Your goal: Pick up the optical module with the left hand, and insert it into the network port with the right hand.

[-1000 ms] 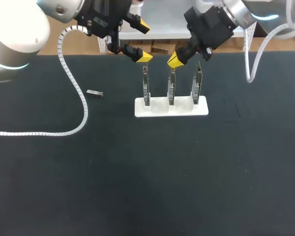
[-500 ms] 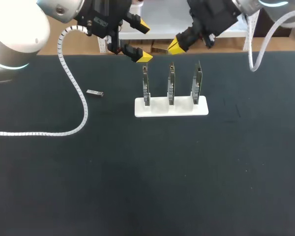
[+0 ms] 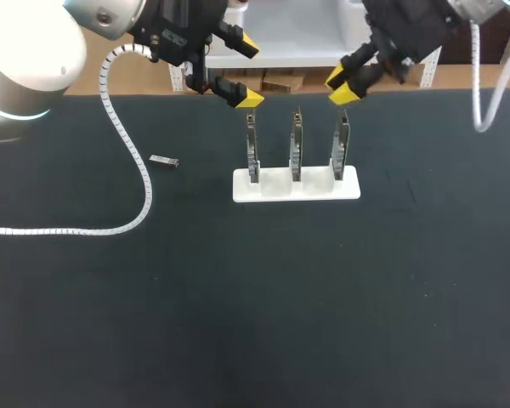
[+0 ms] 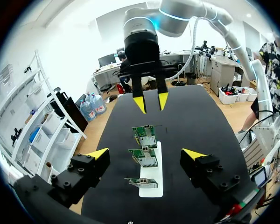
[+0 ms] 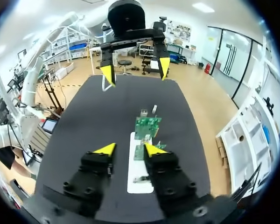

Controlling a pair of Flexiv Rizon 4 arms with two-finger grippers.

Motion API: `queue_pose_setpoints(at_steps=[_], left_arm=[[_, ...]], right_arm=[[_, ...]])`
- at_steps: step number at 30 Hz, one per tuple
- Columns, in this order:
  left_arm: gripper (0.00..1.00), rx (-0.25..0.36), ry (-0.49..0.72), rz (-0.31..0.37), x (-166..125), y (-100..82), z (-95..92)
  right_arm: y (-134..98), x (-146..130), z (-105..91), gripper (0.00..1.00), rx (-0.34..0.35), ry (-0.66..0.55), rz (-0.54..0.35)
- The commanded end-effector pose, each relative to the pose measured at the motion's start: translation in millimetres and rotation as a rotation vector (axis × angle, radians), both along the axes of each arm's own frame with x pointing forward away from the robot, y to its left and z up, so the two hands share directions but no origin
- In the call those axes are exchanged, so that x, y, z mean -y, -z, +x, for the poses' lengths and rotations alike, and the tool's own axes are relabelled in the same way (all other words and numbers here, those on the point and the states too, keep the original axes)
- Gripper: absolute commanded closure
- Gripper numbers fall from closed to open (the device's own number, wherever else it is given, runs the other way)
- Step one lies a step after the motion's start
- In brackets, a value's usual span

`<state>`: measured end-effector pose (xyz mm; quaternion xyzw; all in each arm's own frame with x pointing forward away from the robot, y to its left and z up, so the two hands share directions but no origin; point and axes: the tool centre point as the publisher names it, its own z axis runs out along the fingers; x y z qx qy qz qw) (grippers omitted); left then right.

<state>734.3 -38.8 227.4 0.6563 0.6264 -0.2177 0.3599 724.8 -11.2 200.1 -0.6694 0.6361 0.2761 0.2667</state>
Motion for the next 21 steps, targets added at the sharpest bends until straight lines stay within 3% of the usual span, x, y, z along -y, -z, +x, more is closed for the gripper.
queue_pose_setpoints(at_steps=[1, 5, 11, 21], left_arm=[[0.00, -0.005, 0.000, 0.009, 1, -1.4, 1.8], [0.00, -0.005, 0.000, 0.009, 1, -1.4, 1.8], [0.00, -0.005, 0.000, 0.009, 1, -1.4, 1.8], [0.00, -0.005, 0.000, 0.009, 1, -1.4, 1.8]], right_arm=[[-6, 17, -22.5, 0.00, 0.053, 0.056, 0.013], [-1, 34, -20.9, 0.00, 0.007, 0.004, 0.070], [-1, 59, -19.3, 0.00, -0.037, -0.088, 0.090], [-11, 72, -6.8, 0.00, -0.045, -0.140, 0.041]])
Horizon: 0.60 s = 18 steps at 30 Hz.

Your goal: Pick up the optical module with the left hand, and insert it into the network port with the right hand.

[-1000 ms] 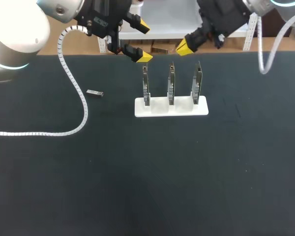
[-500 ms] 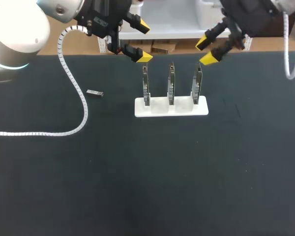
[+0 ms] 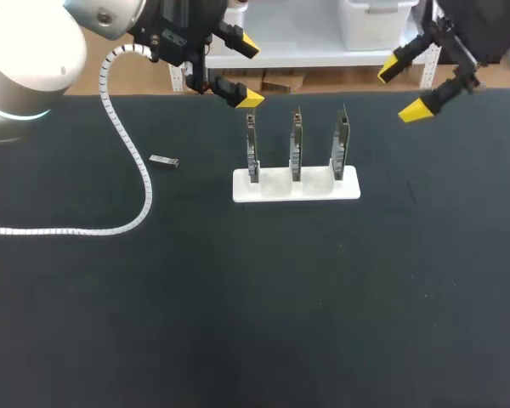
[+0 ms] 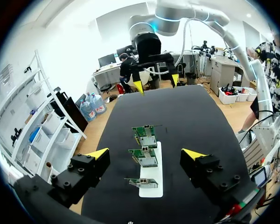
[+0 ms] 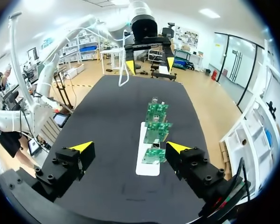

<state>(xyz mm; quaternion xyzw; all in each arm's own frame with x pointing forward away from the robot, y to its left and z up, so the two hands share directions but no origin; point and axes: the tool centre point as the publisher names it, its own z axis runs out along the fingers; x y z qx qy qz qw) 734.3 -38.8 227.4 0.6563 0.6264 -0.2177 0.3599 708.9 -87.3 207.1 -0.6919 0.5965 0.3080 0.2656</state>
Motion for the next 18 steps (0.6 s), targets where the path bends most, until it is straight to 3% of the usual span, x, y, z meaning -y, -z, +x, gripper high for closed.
queue_pose_setpoints(at_steps=[1, 18], left_arm=[[0.00, -0.005, 0.000, 0.009, 1, -1.4, 1.7], [0.00, -0.005, 0.000, 0.009, 1, -1.4, 1.7]], right_arm=[[-4, -5, 10.3, 0.00, -0.031, -0.042, -0.011], [5, -23, 24.7, 0.00, 0.063, 0.068, -0.004]])
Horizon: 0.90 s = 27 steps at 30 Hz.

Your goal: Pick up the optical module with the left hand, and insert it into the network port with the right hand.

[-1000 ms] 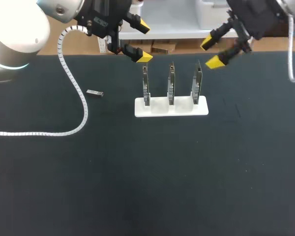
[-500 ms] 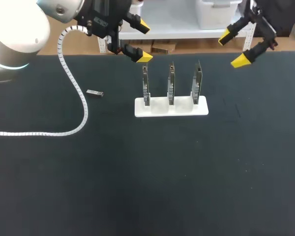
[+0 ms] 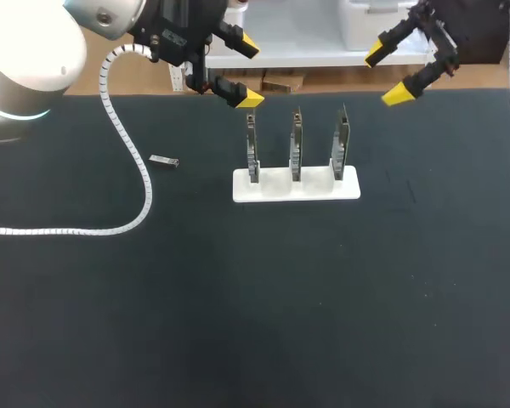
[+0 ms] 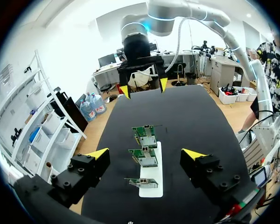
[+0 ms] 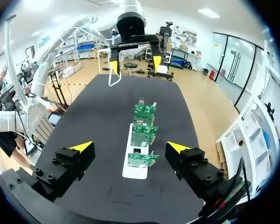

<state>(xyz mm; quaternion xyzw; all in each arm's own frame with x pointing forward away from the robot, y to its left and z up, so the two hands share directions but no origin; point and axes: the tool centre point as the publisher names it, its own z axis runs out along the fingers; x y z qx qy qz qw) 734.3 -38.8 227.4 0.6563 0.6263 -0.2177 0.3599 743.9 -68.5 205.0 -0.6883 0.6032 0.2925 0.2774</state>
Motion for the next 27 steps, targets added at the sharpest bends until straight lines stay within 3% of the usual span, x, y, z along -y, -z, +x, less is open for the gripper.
queue_pose_setpoints(at_steps=[1, 27], left_arm=[[0.00, -0.005, 0.000, 0.009, 1, -1.4, 1.7], [0.00, -0.005, 0.000, 0.009, 1, -1.4, 1.7]], right_arm=[[4, -5, -10.2, 0.00, 0.033, 0.046, -0.002], [4, 0, -25.5, 0.00, 0.012, 0.120, -0.006]])
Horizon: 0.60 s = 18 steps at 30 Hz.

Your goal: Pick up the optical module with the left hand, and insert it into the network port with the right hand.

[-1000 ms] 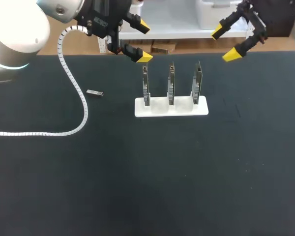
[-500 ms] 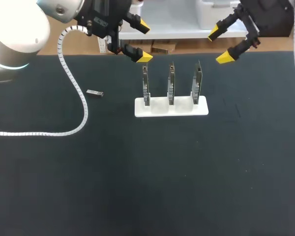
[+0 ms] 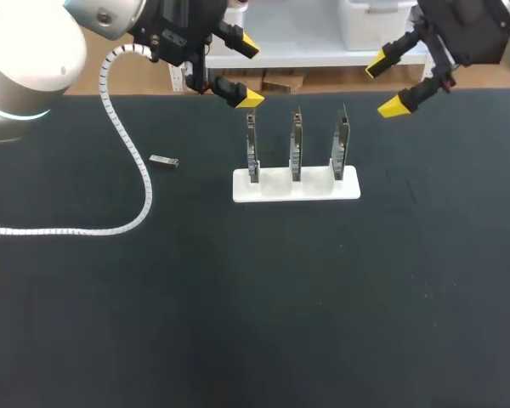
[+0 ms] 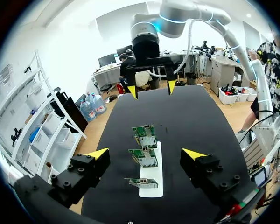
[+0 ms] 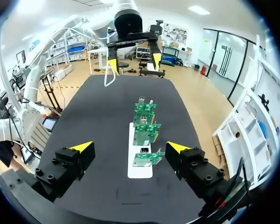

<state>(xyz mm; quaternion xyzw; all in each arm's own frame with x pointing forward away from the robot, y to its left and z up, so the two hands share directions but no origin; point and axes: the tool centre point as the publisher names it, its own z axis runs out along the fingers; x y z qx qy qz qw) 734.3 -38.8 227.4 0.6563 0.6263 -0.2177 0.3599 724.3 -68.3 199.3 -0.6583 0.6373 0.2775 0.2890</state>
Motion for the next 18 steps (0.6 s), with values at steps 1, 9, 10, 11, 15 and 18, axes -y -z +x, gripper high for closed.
queue_pose_setpoints(at_steps=[1, 9, 10, 11, 15, 18], left_arm=[[0.00, -0.005, 0.000, 0.009, 1.2, -1.4, 1.7], [0.00, -0.005, 0.000, 0.009, 1.2, -1.4, 1.7], [0.00, -0.005, 0.000, 0.009, 1.2, -1.4, 1.7], [0.00, -0.005, 0.000, 0.009, 1.2, -1.4, 1.7], [0.00, -0.005, 0.000, 0.009, 1.2, -1.4, 1.7], [0.00, -0.005, 0.000, 0.009, 1.2, -1.4, 1.7]], right_arm=[[-0.8, 0.1, -5.7, 0.00, 0.000, 0.026, -0.001], [-1.7, -1.1, -5.1, 0.00, -0.029, 0.029, -0.003], [-1.7, -1.1, -5.1, 0.00, -0.029, 0.029, -0.003], [-1.7, -1.1, -5.1, 0.00, -0.029, 0.029, -0.003], [-1.7, -1.1, -5.1, 0.00, -0.029, 0.029, -0.003], [-1.7, -1.1, -5.1, 0.00, -0.029, 0.029, -0.003]])
